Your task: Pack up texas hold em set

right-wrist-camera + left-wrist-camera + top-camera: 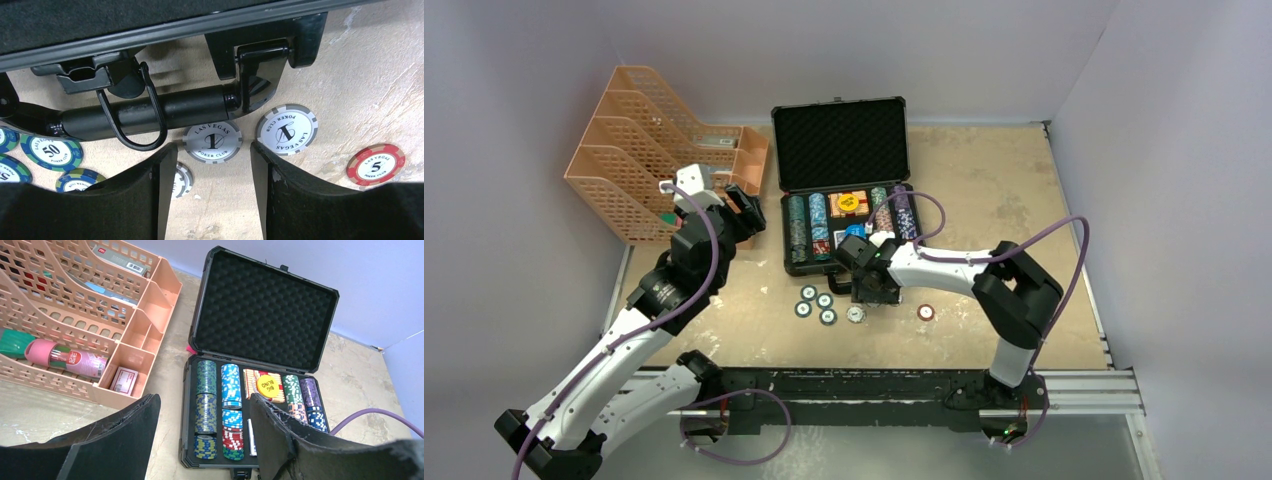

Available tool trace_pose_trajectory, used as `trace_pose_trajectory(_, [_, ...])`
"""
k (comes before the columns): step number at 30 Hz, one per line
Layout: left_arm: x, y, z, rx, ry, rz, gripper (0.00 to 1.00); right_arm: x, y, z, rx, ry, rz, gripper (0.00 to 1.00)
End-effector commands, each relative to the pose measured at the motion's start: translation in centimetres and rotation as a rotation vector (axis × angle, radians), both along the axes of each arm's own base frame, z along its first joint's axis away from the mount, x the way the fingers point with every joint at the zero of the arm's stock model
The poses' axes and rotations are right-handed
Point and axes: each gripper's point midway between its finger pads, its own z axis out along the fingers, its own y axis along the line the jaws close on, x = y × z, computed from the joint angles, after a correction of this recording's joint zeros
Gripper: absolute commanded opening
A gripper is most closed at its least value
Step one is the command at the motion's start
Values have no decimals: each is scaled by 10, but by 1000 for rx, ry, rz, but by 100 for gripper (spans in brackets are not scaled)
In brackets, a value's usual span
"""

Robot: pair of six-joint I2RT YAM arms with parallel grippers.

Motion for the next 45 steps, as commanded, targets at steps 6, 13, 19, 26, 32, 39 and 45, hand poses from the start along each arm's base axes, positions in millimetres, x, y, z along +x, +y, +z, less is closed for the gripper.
trace_pose_trajectory(6, [1, 5, 8, 8, -28, 17, 66, 2, -24, -30, -107, 3, 20, 49])
trace_pose_trajectory(13, [1, 4, 7, 8, -25, 13, 66, -1, -29, -33, -123, 13, 19, 45])
trace_pose_trajectory(19, [1, 4, 8, 5, -27, 12, 66, 1, -27, -11, -88, -19, 23, 43])
trace_pose_trajectory(26, [1, 4, 8, 4, -28, 12, 66, -1, -20, 13, -17, -36, 61, 43])
trace_pose_trajectory(32, [1, 4, 9, 1, -30, 11, 66, 2, -9, 27, 32, -58, 95, 44])
trace_pose_trajectory(39, [1, 3, 8, 1, -27, 11, 66, -7, 12, 36, 64, -74, 157, 44])
trace_pose_trajectory(45, [1, 3, 8, 2, -26, 11, 66, -15, 33, 37, 74, -83, 231, 45])
